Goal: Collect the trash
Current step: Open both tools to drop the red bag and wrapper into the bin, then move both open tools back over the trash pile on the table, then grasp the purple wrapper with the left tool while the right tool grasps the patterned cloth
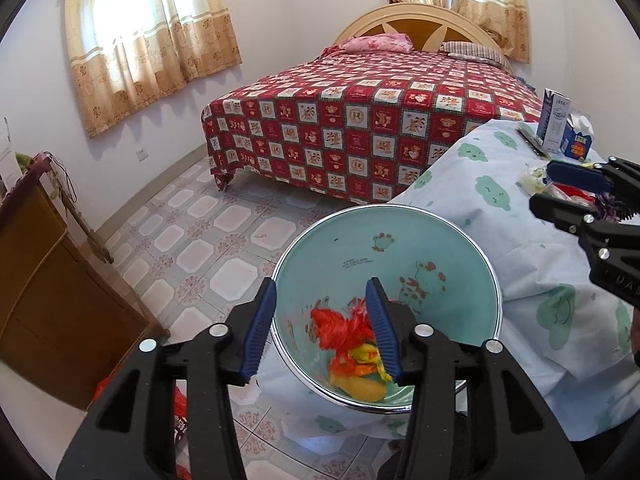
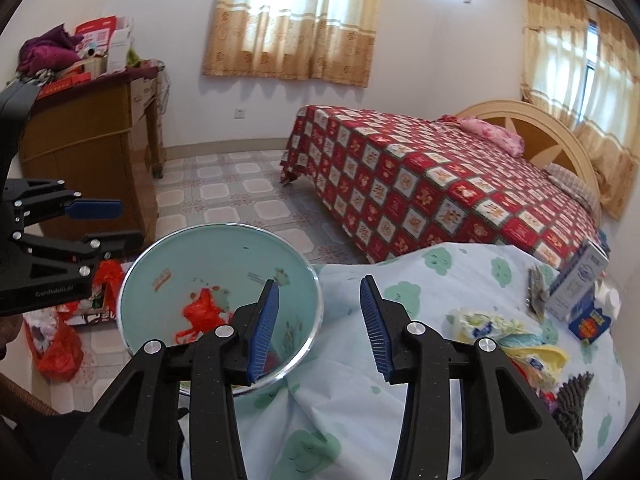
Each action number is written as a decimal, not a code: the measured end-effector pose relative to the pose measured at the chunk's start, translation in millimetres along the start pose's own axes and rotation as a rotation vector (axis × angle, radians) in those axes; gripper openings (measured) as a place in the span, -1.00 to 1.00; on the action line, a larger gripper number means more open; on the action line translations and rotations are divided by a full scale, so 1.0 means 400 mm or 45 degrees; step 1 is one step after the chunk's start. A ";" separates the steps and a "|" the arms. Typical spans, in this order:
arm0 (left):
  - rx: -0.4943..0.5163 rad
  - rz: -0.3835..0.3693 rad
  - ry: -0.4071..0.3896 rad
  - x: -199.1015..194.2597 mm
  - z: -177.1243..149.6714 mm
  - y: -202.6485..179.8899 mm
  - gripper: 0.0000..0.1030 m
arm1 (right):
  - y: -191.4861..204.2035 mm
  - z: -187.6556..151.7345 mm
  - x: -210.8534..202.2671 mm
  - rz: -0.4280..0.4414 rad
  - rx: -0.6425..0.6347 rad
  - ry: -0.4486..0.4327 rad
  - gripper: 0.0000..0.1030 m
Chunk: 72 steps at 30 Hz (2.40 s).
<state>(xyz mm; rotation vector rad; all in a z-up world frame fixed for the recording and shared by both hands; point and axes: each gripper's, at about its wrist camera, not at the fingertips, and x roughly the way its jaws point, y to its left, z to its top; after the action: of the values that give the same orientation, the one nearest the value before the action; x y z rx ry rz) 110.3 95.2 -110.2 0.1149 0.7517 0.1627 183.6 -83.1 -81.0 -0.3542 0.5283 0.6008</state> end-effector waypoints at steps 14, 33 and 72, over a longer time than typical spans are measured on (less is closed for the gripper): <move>0.083 -0.026 0.041 0.014 -0.032 -0.066 0.06 | -0.114 -0.094 -0.094 -0.122 0.177 -0.003 -0.02; 0.182 -0.063 0.047 0.004 -0.049 -0.165 0.24 | -0.226 -0.217 -0.212 -0.228 0.404 -0.018 0.06; 0.246 -0.390 -0.032 0.025 0.145 -0.690 0.35 | -0.535 -0.463 -0.344 -0.558 0.831 0.057 0.16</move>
<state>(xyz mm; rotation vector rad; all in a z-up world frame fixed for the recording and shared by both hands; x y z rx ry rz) 186.7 -176.4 -119.4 0.1834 0.7496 -0.2035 151.6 -393.8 -119.0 0.1397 0.6348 -0.0204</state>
